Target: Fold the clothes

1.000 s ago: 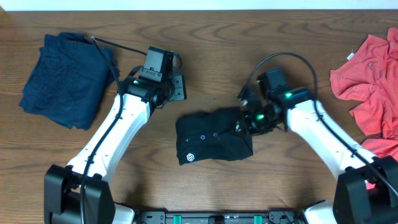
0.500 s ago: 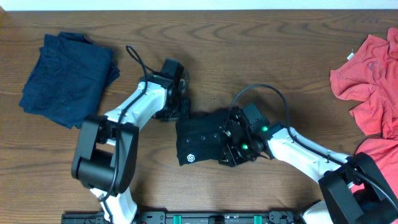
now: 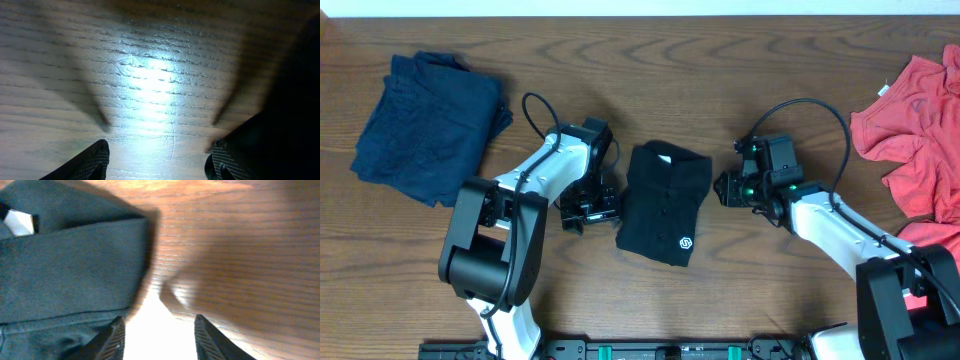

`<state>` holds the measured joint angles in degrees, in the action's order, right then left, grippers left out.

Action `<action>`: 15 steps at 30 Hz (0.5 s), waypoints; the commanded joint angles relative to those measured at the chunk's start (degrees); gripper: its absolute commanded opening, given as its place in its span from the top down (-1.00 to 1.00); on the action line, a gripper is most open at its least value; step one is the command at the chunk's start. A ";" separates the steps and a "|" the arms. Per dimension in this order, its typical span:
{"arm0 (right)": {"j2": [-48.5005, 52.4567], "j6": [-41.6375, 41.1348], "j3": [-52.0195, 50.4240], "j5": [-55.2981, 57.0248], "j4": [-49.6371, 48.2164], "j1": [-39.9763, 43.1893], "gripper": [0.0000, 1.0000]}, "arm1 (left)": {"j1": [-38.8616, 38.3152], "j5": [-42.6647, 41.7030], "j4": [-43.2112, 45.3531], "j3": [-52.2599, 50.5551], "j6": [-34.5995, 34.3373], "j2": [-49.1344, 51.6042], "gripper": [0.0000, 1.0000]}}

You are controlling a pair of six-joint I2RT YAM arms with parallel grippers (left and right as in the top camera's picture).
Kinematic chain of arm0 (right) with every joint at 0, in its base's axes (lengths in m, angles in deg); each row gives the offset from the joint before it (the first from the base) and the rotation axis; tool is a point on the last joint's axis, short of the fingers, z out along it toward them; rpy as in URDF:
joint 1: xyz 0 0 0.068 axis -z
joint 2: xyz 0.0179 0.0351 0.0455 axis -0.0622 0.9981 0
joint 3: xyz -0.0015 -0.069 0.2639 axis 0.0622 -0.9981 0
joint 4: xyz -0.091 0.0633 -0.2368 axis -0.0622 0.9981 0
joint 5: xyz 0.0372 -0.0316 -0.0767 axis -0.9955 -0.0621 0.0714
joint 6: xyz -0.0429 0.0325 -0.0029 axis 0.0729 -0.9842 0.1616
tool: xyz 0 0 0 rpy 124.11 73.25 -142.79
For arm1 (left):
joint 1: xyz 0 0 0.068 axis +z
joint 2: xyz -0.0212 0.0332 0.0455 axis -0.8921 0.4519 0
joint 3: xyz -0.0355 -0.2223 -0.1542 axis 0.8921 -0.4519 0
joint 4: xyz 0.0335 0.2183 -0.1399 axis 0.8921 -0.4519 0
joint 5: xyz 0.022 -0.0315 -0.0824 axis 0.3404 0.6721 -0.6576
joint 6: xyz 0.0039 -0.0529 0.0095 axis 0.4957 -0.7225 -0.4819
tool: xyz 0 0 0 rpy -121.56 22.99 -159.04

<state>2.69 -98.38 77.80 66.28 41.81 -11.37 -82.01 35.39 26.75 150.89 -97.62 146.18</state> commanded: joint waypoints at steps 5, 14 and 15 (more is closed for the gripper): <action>-0.37 3.08 1.49 0.48 9.38 0.42 -0.10 | 3.58 1.18 4.92 0.57 -0.90 -8.39 -0.37; -0.37 3.08 1.44 3.65 14.62 0.35 -0.37 | 8.57 -15.37 18.14 1.97 14.08 -15.34 -0.96; -0.37 3.08 1.44 3.63 14.64 0.33 -0.38 | 8.57 -17.18 18.78 1.97 15.82 -15.04 -0.96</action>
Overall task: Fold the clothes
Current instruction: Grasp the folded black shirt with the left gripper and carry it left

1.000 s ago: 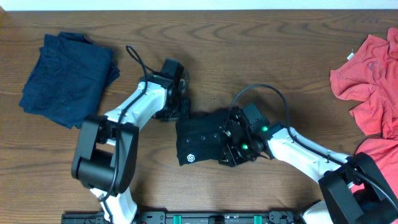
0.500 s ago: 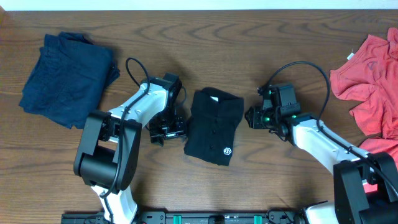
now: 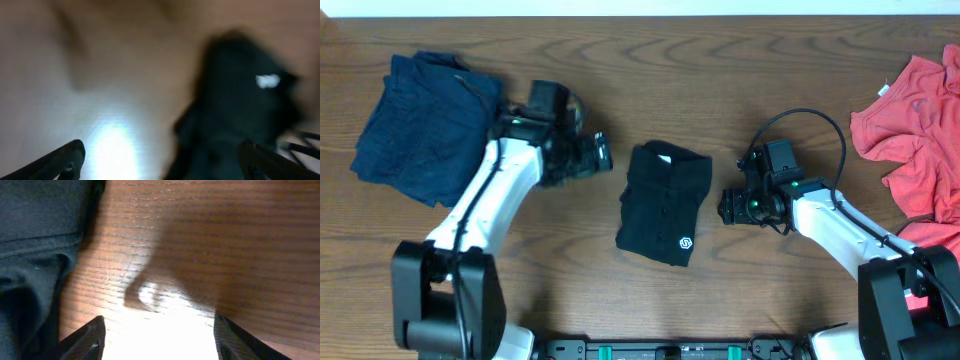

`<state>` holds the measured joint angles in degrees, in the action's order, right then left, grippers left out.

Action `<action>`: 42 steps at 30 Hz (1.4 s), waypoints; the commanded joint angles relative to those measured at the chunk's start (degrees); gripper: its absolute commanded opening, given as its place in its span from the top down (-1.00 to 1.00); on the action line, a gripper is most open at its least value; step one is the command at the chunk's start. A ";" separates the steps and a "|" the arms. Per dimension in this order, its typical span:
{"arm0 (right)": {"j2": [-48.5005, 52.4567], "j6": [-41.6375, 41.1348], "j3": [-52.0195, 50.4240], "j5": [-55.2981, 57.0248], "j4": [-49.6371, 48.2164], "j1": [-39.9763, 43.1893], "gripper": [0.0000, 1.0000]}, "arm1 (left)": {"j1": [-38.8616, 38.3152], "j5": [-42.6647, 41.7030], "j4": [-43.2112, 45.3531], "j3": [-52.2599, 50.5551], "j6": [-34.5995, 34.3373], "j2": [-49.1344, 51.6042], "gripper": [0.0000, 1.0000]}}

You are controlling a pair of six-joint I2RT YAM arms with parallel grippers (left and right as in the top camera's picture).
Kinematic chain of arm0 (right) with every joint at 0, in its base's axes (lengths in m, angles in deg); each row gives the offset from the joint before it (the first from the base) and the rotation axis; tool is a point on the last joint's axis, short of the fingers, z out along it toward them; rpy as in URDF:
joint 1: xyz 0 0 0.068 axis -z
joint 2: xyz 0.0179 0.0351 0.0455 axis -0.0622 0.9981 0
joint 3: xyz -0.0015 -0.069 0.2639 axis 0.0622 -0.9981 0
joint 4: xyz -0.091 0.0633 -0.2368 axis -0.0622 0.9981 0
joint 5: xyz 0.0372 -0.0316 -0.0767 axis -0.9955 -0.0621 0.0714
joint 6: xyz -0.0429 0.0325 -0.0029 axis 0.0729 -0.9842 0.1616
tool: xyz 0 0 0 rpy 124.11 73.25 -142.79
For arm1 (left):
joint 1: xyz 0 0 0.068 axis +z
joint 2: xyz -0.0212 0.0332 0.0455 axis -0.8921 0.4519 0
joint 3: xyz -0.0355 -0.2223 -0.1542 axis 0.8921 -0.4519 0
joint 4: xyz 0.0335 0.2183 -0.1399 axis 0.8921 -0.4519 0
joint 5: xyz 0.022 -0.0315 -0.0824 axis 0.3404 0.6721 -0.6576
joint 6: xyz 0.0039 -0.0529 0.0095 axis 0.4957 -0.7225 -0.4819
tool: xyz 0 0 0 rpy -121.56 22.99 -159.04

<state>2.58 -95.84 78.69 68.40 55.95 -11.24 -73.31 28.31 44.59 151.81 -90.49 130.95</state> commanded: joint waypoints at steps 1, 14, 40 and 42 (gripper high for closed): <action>-0.26 0.55 0.55 1.51 0.57 0.22 -0.39 | -0.13 -11.87 1.33 1.05 10.78 0.72 -0.96; -0.26 0.55 0.50 1.60 2.16 0.17 -0.41 | -0.44 -24.02 8.28 1.03 15.87 15.52 -0.96; -0.26 2.05 0.50 3.13 3.30 0.17 -0.41 | -2.67 -13.00 11.21 1.18 11.76 14.71 0.88; -0.26 2.05 0.50 4.00 3.48 0.17 -0.41 | -0.68 -9.97 11.58 1.18 10.01 9.79 0.88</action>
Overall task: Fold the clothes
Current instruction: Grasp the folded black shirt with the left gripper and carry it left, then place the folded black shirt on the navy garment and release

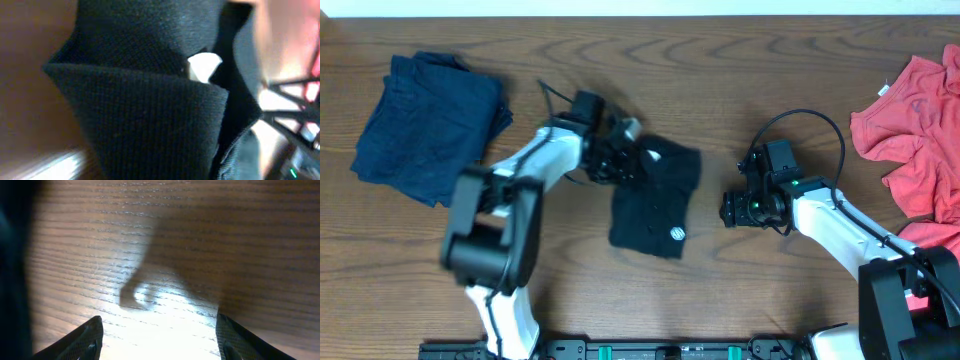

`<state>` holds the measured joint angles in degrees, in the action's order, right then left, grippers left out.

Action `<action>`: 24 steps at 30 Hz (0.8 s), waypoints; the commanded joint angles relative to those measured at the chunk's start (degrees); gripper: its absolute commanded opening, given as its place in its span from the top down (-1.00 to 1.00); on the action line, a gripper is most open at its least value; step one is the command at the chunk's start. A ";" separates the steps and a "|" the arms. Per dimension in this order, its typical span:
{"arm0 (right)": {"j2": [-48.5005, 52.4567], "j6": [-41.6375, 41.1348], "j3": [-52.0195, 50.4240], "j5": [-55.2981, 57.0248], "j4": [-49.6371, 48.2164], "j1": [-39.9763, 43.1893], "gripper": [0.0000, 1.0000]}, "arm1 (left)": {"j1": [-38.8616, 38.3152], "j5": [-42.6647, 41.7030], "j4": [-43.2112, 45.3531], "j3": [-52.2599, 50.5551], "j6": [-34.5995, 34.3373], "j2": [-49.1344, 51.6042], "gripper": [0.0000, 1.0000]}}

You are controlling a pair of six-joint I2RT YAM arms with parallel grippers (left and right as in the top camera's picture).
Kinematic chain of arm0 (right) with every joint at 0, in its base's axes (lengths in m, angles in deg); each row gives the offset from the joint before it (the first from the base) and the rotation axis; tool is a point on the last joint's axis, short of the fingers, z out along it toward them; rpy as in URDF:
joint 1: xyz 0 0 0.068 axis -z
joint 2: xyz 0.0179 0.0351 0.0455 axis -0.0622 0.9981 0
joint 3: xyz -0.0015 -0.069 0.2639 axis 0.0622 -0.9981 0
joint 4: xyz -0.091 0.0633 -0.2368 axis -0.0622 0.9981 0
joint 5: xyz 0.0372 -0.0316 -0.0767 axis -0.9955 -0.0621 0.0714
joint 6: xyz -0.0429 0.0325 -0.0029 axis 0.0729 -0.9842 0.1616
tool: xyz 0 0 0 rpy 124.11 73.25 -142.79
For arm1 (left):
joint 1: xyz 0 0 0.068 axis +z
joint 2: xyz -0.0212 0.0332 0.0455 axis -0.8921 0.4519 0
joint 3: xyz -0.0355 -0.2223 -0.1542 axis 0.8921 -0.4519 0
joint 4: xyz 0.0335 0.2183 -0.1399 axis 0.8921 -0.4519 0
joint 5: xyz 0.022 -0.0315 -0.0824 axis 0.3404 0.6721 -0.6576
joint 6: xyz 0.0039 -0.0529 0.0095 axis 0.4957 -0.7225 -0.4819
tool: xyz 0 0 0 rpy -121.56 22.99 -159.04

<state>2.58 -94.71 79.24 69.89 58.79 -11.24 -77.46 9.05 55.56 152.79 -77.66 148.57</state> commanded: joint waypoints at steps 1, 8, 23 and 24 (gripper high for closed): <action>-0.26 0.94 -0.04 2.73 0.70 0.17 -0.42 | 4.85 11.13 0.87 0.20 -3.91 -10.69 0.88; -0.26 0.92 -0.04 3.10 0.68 0.17 -0.42 | 15.39 20.68 3.50 0.17 -8.72 -25.81 0.88; -0.26 0.92 -0.04 4.42 0.72 0.22 -0.44 | 32.76 22.32 14.38 0.17 -13.09 -29.49 0.88; -0.26 0.92 -0.07 4.39 0.72 0.22 -0.43 | 33.44 23.17 14.78 0.17 -13.38 -29.33 0.88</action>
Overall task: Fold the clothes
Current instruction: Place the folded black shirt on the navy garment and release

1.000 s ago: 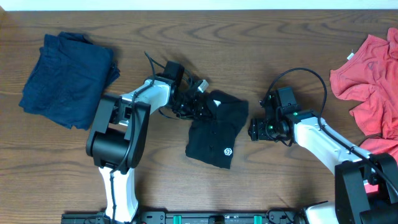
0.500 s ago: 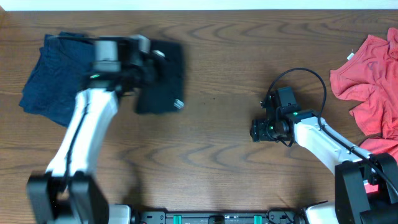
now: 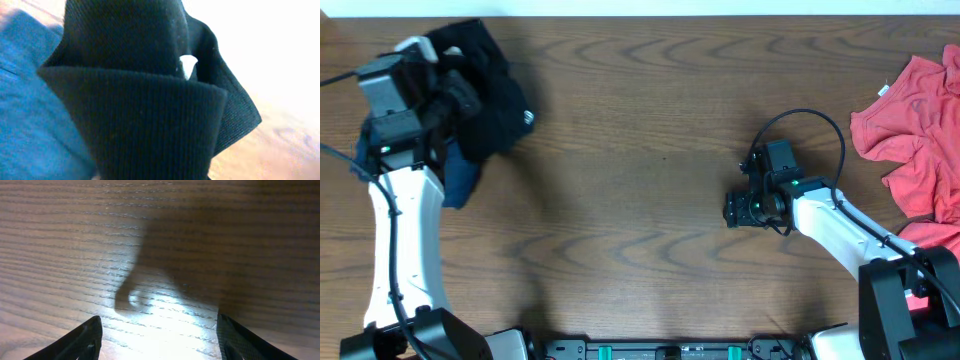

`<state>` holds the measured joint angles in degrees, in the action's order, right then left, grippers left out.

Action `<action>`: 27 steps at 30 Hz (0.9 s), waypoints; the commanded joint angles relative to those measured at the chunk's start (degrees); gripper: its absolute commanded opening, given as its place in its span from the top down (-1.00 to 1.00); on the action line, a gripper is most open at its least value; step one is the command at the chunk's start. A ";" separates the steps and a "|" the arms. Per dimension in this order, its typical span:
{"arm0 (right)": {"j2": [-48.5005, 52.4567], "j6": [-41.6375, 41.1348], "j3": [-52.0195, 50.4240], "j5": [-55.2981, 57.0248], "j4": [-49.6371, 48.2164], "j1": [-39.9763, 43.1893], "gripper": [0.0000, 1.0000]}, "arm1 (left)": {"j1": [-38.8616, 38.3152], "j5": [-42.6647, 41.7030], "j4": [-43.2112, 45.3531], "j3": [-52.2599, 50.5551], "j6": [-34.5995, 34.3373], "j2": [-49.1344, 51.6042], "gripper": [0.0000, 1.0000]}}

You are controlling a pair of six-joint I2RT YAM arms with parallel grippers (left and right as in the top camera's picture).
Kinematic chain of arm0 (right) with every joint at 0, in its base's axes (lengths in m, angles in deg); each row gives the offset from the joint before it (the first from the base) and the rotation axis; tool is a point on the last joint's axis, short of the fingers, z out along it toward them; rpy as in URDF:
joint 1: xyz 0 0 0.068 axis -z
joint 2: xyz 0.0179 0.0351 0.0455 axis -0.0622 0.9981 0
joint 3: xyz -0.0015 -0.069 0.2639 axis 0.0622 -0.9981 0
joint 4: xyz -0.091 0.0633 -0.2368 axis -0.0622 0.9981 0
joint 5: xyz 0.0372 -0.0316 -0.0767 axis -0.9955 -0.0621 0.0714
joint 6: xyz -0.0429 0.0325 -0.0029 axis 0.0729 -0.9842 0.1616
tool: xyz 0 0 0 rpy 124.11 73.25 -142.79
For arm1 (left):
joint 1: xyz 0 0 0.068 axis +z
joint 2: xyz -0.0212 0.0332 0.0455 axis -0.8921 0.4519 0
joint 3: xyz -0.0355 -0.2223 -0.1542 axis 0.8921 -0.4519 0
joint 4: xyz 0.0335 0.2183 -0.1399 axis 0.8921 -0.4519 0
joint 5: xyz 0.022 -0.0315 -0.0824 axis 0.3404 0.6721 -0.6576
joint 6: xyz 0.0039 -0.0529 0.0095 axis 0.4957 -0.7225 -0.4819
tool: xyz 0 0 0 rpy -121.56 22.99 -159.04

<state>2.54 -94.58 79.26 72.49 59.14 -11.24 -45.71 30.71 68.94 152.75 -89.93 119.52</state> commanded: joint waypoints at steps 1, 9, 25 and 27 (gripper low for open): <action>-0.22 0.79 -0.07 1.77 0.48 0.20 -0.43 | 2.91 2.32 2.01 0.22 -1.44 0.20 0.88; -0.22 0.76 -0.07 1.75 2.49 0.17 -0.42 | 7.56 2.34 6.95 0.22 -1.88 6.25 0.85; -0.22 0.83 -0.07 1.77 4.66 0.17 -0.43 | 23.32 -1.42 20.13 0.94 -11.85 16.35 -0.96; -0.22 1.44 -0.07 1.77 4.76 0.17 -0.43 | 24.83 -6.36 21.94 1.29 -13.68 15.50 -0.96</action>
<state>2.25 -94.16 79.44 74.04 63.27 -11.24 -22.71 31.45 89.61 152.72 -99.39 137.07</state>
